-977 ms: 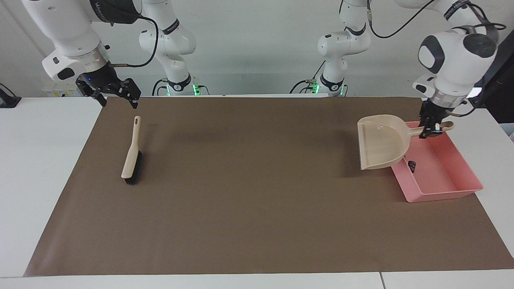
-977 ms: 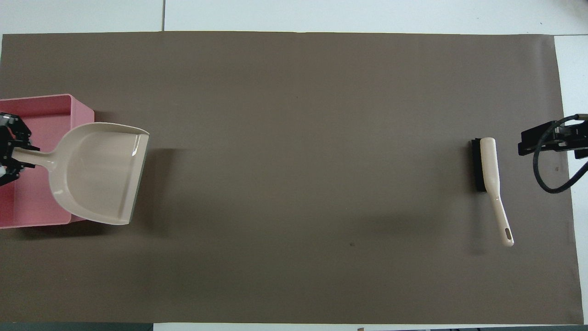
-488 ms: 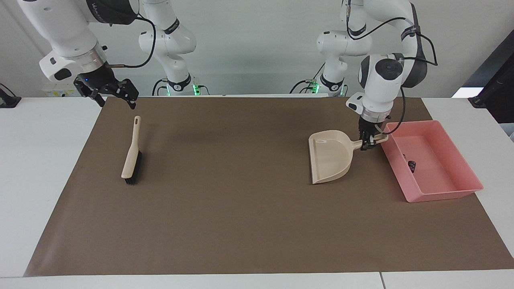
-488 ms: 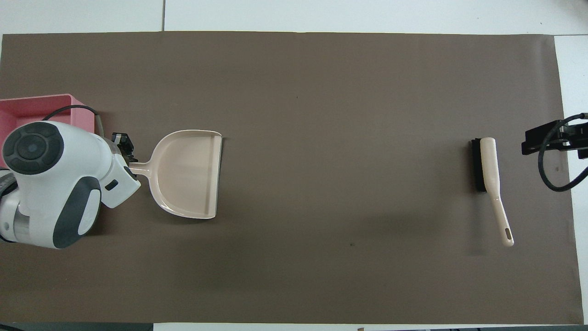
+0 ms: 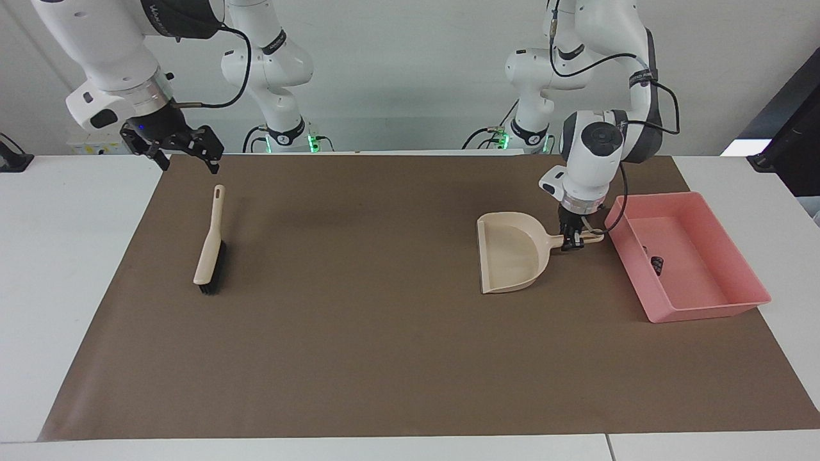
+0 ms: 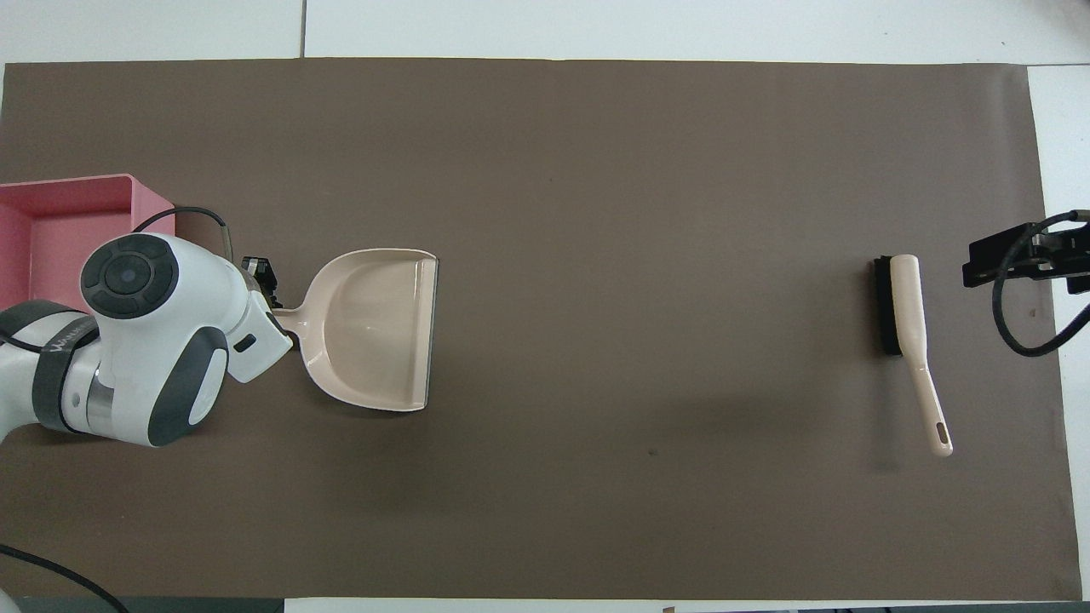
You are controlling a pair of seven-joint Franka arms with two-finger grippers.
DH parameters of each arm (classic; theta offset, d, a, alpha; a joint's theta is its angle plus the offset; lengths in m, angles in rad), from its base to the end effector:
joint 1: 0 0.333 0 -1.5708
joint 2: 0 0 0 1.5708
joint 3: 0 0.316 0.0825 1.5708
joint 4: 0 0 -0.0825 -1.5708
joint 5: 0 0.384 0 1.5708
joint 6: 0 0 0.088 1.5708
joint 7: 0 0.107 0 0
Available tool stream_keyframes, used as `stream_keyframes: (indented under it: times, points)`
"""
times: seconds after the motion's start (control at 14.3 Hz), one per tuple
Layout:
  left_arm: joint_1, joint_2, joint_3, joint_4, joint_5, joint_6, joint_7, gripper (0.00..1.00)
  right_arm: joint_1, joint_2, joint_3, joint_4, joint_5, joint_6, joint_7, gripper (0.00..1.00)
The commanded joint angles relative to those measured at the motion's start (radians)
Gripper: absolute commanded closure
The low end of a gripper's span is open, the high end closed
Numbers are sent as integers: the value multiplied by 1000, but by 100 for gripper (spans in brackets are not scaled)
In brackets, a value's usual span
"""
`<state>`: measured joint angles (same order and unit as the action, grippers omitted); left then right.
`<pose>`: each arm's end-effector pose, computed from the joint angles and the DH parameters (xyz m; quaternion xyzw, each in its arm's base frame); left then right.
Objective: Clean e-waste and dump in bin
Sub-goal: 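Set the empty dustpan back on the table with the left gripper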
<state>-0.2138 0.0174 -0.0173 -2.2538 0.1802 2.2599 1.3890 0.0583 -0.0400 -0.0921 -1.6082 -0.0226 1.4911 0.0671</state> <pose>0.5090 -0.1149 0.3554 -0.6449 0.7611 0.0424 0.0547 0.5327 -0.0216 0.6220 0.9979 -0.0507 -0.0385 0.0101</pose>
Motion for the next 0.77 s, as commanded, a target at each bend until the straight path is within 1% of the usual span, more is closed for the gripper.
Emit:
stream_keyframes:
  times: [0.0,0.21,0.28,0.35,0.42,0.56,0.63,0.7]
  points:
    - [-30,-20,16,-52,21,35,4,98,1,-17,-6,-19,6,5,11,0]
    - [-32,-27,16,-63,21,27,7,98,3,-17,-6,-19,6,5,11,0]
    - [-30,-27,16,-61,21,32,4,92,6,-15,-6,-19,6,5,11,0]
    - [-30,-25,16,-56,21,30,-5,78,8,-17,-6,-19,6,5,11,0]
    - [-32,-25,16,-53,21,21,-7,59,8,-15,-6,-19,6,5,11,0]
    - [-30,-34,16,-46,21,20,-8,38,5,-17,-6,-19,6,5,11,0]
    - [-29,-54,16,-44,19,14,-27,31,5,-17,-6,-19,6,5,11,0]
    - [-18,-82,16,-44,19,6,-86,19,5,-17,-6,-18,6,5,11,0]
